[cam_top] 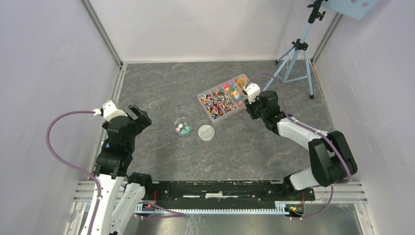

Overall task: Pack the candies
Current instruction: Scoop the fake candies from the storage box, then place the fake candies in the packing bottle.

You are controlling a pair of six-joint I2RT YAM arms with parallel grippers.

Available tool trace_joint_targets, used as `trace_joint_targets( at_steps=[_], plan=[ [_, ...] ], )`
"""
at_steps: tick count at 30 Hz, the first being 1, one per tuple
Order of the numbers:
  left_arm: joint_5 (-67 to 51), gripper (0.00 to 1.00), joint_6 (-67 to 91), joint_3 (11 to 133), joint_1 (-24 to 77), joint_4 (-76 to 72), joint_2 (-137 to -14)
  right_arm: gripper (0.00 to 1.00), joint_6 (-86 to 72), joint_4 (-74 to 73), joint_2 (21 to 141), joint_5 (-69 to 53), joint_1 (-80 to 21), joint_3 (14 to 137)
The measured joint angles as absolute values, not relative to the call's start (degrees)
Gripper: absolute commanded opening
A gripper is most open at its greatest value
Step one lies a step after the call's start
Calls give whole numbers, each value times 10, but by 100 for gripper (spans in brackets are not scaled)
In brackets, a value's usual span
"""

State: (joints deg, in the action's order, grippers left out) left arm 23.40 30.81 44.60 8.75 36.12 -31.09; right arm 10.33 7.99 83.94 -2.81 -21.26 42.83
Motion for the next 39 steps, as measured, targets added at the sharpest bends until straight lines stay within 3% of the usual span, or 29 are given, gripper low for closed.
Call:
trace_joint_targets(
  at_steps=[17,39],
  plan=[
    [234,100,301,446,88,364,-310,0,122,-13,725,-76,-230,454],
    [235,100,293,446,88,364,-303,0,117,-162,683,-80,-433,511]
  ],
)
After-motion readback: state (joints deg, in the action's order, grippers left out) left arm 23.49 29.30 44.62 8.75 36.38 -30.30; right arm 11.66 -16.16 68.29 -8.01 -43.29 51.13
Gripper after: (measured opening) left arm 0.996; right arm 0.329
